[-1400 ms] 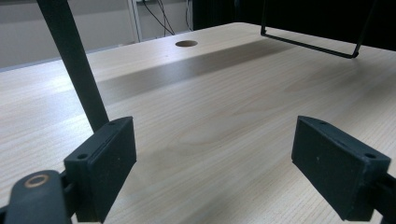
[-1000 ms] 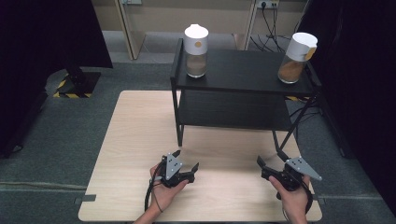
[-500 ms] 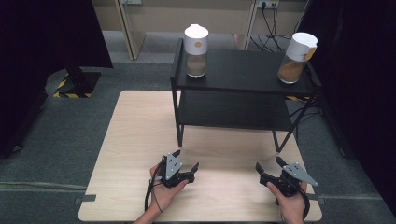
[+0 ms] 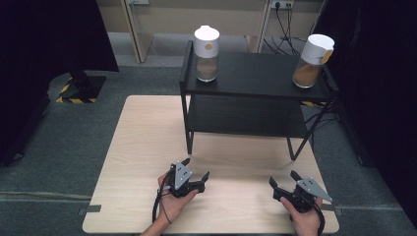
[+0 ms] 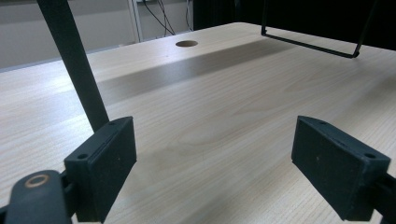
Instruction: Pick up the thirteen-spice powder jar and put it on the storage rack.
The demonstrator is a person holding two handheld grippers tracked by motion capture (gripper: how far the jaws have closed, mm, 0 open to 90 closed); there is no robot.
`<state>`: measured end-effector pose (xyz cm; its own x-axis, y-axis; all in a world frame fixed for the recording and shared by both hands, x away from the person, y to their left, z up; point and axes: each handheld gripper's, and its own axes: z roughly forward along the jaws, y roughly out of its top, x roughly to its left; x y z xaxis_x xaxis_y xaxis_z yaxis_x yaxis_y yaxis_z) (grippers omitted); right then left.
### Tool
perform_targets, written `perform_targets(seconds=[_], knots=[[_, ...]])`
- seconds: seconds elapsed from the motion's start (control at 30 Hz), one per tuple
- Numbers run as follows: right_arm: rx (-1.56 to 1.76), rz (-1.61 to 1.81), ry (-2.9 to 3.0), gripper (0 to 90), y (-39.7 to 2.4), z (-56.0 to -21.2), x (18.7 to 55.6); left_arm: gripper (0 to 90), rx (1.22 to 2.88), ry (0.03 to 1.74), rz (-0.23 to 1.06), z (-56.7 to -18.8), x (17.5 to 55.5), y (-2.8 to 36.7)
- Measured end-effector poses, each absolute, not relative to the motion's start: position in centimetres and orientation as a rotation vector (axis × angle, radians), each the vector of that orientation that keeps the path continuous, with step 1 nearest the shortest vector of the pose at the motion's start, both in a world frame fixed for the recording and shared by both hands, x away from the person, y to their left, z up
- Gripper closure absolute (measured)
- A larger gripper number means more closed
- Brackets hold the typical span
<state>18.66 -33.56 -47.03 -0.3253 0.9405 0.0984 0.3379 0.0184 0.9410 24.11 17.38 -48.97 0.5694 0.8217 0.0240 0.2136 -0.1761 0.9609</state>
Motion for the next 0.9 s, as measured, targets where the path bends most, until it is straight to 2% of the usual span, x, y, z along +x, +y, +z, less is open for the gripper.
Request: perform_targets(seconds=[0.9], knots=[[1.312, 1.32, 1.709, 10.7, -33.81, -47.68, 18.4, 13.9, 1.704, 0.866, 0.689, -48.92, 24.14, 17.33]])
